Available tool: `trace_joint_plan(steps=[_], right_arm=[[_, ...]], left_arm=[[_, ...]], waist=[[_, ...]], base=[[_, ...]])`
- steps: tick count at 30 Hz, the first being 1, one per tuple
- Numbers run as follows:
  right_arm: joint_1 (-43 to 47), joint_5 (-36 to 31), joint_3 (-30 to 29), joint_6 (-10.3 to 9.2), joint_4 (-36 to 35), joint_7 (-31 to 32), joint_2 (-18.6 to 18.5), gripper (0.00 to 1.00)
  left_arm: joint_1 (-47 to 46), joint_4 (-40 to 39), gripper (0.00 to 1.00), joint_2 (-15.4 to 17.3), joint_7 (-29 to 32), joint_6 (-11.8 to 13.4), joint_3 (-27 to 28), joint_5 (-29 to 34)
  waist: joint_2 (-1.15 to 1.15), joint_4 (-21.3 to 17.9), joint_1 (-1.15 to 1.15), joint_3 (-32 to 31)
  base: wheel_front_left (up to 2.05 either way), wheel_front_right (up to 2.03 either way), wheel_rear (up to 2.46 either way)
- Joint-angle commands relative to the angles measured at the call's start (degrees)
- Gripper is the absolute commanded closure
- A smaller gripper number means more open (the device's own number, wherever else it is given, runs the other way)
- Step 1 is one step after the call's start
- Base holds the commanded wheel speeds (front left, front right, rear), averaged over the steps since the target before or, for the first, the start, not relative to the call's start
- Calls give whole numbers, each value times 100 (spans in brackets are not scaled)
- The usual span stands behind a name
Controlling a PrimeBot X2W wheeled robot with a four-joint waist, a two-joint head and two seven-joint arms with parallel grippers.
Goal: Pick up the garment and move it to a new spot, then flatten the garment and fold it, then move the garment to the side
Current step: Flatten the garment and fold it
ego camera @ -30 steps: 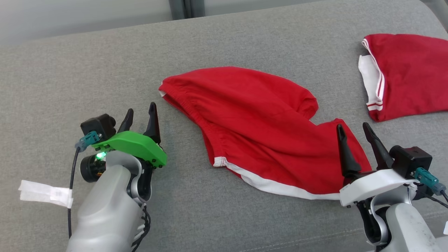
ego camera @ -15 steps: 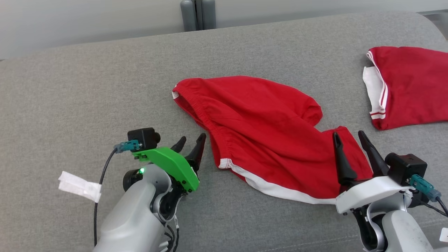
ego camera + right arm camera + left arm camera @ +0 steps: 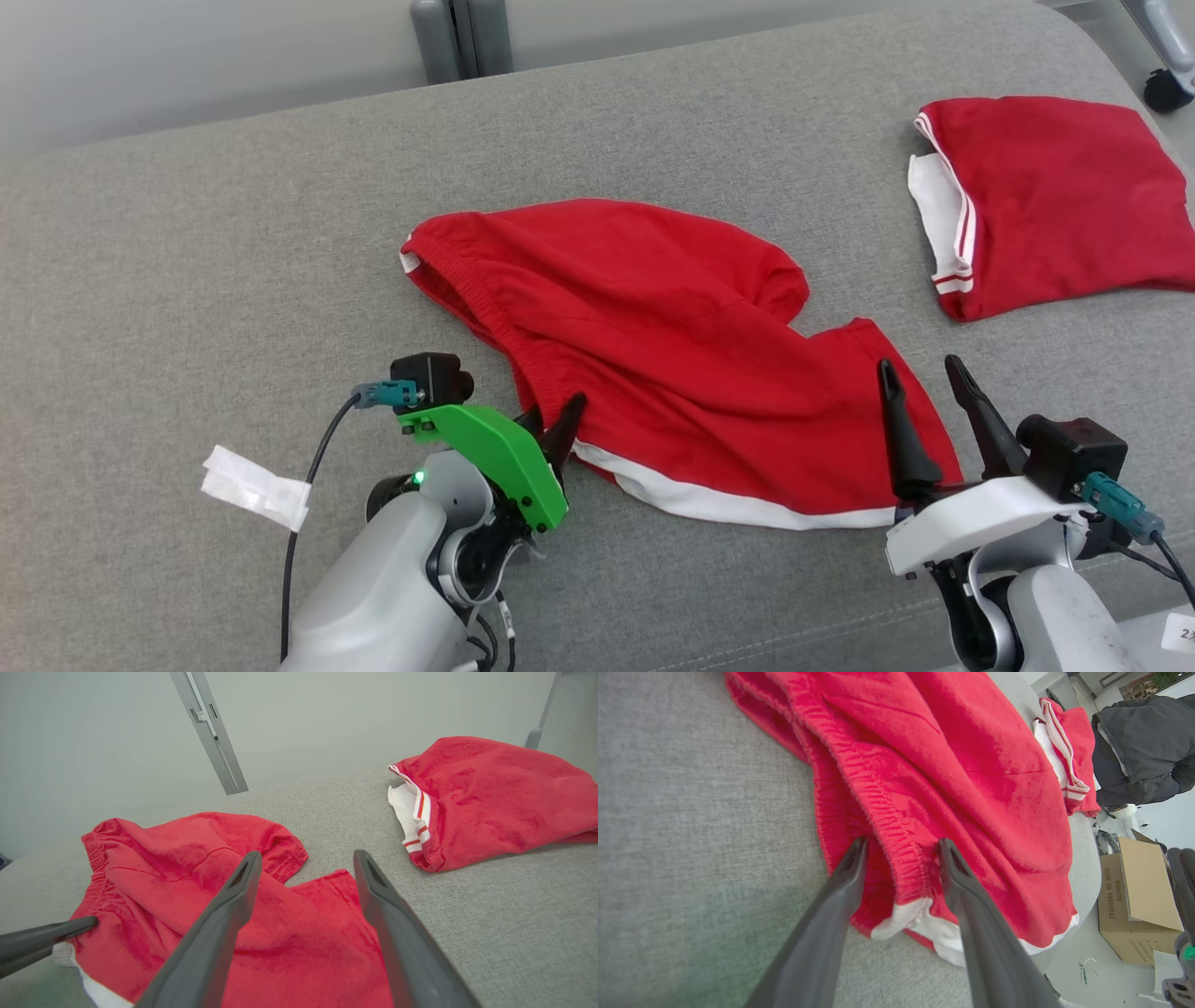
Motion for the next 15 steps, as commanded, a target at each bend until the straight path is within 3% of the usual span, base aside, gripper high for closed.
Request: trace_joint_plan(steps=[1, 15], right_arm=[[-40, -2, 14, 1, 20, -27, 0, 0], [3, -44, -30, 1, -15, 34, -83, 0]], left_arm=[[75, 28, 100, 27, -23, 49, -10, 20], [40, 117, 100, 413, -732, 204, 458, 9]], waist=[[0, -10, 0, 1], [0, 471, 0, -146]], base=[[0, 0, 0], [0, 0, 0]])
